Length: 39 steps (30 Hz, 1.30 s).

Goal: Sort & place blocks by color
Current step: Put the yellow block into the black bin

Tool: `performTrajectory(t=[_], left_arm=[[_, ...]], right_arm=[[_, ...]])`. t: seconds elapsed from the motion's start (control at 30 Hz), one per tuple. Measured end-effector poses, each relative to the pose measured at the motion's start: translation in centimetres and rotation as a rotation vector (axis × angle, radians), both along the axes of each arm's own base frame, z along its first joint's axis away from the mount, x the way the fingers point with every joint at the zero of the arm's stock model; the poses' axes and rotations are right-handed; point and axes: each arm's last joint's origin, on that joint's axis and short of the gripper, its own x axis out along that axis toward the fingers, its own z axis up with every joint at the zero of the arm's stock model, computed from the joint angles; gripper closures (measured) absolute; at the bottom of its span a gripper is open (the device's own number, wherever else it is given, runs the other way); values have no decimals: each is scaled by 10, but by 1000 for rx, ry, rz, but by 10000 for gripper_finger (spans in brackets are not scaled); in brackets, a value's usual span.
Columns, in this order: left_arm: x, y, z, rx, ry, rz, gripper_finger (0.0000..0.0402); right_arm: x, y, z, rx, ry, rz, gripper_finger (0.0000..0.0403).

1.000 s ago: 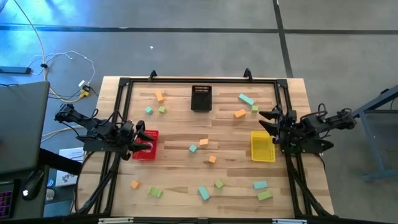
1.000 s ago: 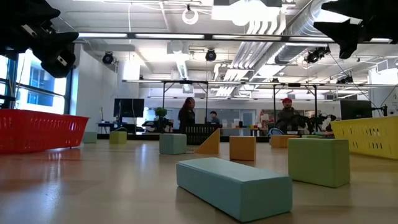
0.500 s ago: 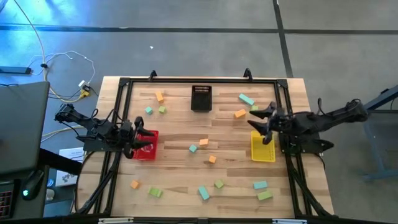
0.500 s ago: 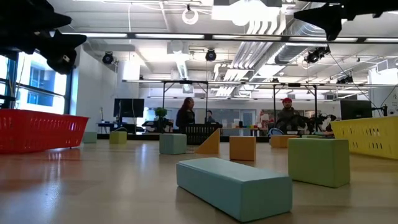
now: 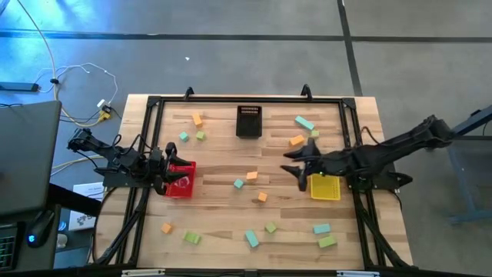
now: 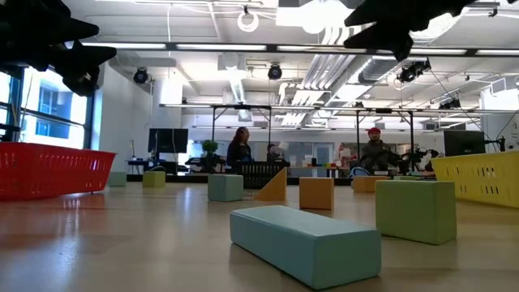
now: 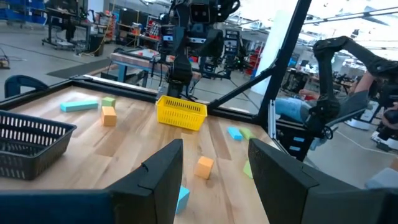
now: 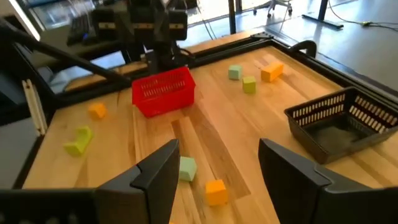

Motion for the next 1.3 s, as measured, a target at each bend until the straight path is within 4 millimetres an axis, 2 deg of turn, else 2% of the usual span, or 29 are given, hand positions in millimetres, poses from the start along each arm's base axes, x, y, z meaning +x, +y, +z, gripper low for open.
performTrajectory(t=[0.13,0.23,0.53,0.73,1.0,1.3], left_arm=[[0,0,0,0,0,0,232],[0,0,0,0,0,0,232],[0,0,0,0,1,-2,232],[0,0,0,1,1,-4,232],[0,0,0,1,1,-4,232],[0,0,0,1,1,-3,232]], right_arm=[[20,0,3,-46,69,-20,199],[32,-7,5,-76,183,-60,199],[44,-51,11,-157,696,-140,199],[49,-77,4,-240,895,9,199],[57,-99,-14,-395,1052,208,199],[58,-122,-42,-379,1246,307,199]])
